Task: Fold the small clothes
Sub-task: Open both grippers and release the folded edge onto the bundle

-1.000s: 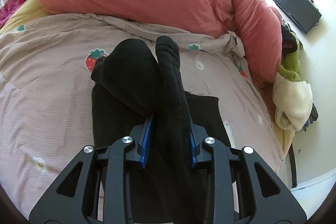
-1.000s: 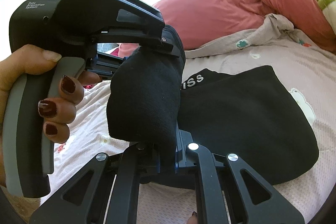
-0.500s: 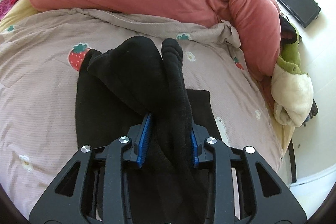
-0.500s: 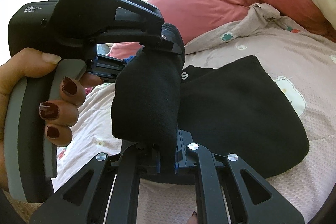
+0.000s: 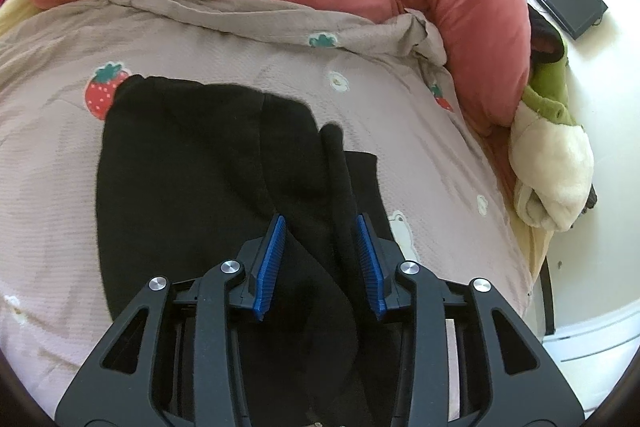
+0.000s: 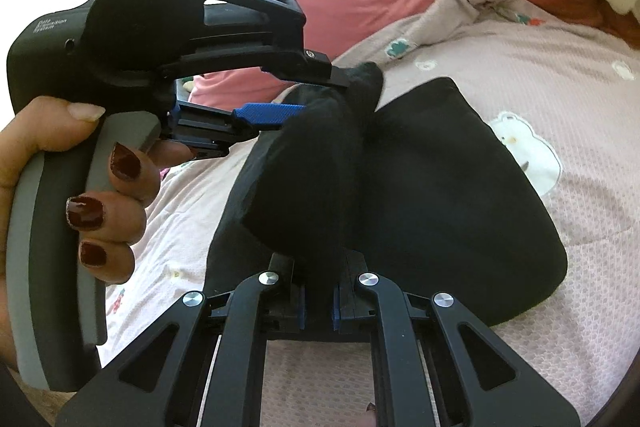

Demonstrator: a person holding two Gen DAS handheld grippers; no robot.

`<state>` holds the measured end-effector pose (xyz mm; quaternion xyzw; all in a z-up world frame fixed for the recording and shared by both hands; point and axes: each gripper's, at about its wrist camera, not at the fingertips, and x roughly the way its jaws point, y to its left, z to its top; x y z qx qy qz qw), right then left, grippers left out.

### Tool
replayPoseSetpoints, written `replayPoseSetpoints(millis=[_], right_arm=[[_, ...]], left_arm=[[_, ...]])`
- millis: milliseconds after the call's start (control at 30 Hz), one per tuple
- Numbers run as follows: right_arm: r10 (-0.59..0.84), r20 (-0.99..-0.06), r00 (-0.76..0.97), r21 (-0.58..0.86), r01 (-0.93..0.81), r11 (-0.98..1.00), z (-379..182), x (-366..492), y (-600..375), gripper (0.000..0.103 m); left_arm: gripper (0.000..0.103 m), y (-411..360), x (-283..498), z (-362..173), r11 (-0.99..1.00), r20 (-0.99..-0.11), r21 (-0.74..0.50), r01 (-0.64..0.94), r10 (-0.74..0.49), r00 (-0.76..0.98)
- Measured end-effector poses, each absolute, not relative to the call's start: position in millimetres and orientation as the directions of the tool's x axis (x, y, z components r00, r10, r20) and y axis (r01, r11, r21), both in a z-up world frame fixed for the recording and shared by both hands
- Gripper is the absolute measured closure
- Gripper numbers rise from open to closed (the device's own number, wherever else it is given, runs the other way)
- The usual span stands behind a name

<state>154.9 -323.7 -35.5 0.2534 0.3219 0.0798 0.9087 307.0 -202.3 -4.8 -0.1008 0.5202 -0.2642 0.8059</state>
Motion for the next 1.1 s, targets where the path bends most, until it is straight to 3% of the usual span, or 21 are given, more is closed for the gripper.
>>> replayPoseSetpoints(millis=[167, 433, 567, 600, 633, 667, 767, 867, 1100], right_arm=[[0.324, -0.544, 0.774, 0.541, 0.029, 0.84, -41, 154, -332, 0.096], [0.362, -0.551, 0.752, 0.61, 0.067, 0.789, -52, 152, -349, 0.093], [0.409, -0.554, 0.726, 0.616, 0.027, 0.787, -47, 148, -355, 0.078], [0.434, -0.552, 0.712, 0.611, -0.008, 0.792, -42, 149, -355, 0.07], [0.451, -0.544, 0.708, 0.614, -0.03, 0.789, -39, 149, -356, 0.05], [0.473, -0.533, 0.701, 0.624, -0.052, 0.78, -35, 150, -358, 0.039], [0.54, -0.51, 0.67, 0.666, -0.09, 0.74, -25, 162, -366, 0.037], [0.585, -0.543, 0.603, 0.685, -0.084, 0.723, -22, 188, -375, 0.032], [0.64, -0.598, 0.482, 0.725, -0.015, 0.689, -35, 255, -382, 0.032]], left_arm=[[0.057, -203, 303, -3, 0.81, -0.759, -0.472, 0.348, -0.575, 0.307], [0.055, -156, 303, 5, 0.814, -0.711, -0.503, 0.291, -0.581, 0.396], [0.053, -110, 301, -14, 0.868, -0.739, -0.453, 0.202, -0.493, 0.459], [0.053, -101, 300, -22, 0.876, -0.75, -0.447, 0.181, -0.477, 0.459], [0.053, -95, 300, -29, 0.882, -0.759, -0.44, 0.167, -0.465, 0.456], [0.053, -90, 298, -36, 0.888, -0.768, -0.431, 0.161, -0.455, 0.452], [0.051, -86, 291, -50, 0.89, -0.774, -0.419, 0.178, -0.453, 0.443], [0.05, -93, 278, -51, 0.894, -0.767, -0.386, 0.23, -0.449, 0.459], [0.05, -105, 267, -53, 0.894, -0.759, -0.344, 0.288, -0.445, 0.475]])
